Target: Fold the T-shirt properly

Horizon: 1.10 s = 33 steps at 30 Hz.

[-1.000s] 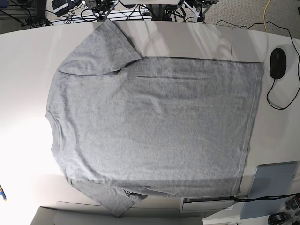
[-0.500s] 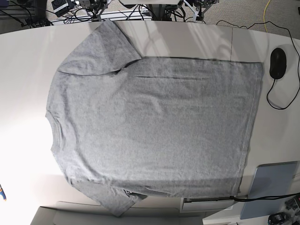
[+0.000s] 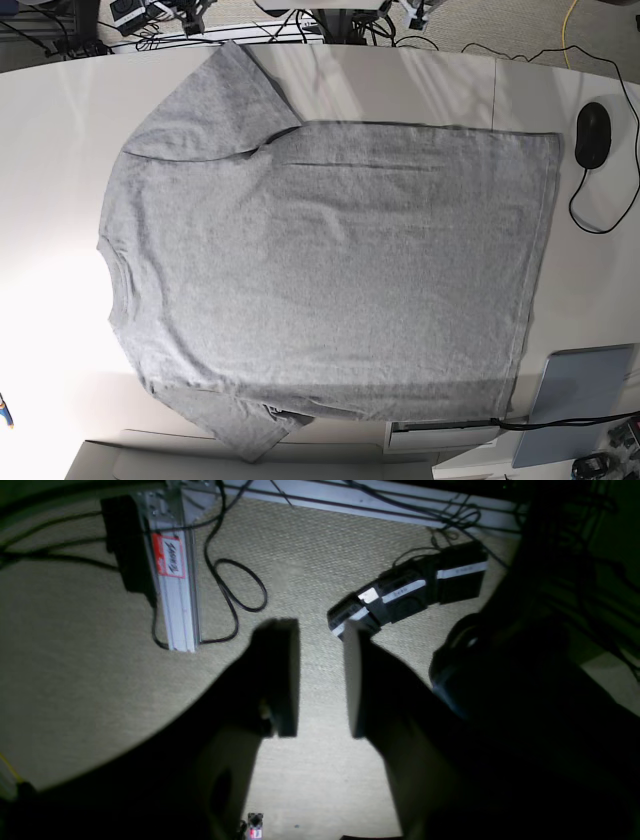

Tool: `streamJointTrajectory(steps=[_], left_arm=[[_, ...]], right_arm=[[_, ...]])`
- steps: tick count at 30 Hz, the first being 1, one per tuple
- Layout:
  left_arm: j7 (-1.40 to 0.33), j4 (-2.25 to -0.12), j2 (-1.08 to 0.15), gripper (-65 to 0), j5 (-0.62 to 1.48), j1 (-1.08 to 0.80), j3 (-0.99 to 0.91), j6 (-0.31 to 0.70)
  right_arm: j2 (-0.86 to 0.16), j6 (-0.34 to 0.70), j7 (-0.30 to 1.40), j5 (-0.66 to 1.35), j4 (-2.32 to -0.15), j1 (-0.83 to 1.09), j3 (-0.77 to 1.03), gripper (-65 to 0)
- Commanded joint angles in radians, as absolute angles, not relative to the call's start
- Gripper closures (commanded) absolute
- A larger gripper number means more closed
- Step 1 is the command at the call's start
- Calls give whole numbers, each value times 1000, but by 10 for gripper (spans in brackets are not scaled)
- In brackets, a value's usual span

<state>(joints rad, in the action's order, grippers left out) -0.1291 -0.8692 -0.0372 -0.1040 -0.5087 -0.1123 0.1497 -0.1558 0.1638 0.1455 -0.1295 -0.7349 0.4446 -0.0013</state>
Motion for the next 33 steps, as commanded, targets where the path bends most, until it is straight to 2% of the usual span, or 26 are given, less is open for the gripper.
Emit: streamJointTrajectory(steps=[1, 7, 13, 21, 27, 31, 33], left_arm=[[-134, -907, -45, -183, -99, -541, -112, 154], [-165, -1097, -96, -183, -71, -668, -112, 154], [-173, -1309, -179, -183, -14, -811, -112, 151], [-240, -1619, -259, -183, -15, -981, -130, 40], [-272, -1830, -292, -183, -30, -1054, -223, 42], [-289, -1934, -297, -183, -97, -1049, -328, 55], [-289, -1976, -302, -183, -149, -1036, -377, 96]], right_arm=[[-178, 162, 145, -121, -767, 473, 1, -159], [-222, 162, 175, -75, -946, 603, 1, -159], [-311, 172, 193, 10, -1159, 752, 1, -159], [-409, 142, 236, 11, -1502, 975, 2, -159], [-468, 32, 274, 6, -1758, 1106, 7, -159], [-477, 24, 300, -53, -1911, 1159, 44, -159], [-477, 25, 321, -81, -1979, 1169, 68, -159]])
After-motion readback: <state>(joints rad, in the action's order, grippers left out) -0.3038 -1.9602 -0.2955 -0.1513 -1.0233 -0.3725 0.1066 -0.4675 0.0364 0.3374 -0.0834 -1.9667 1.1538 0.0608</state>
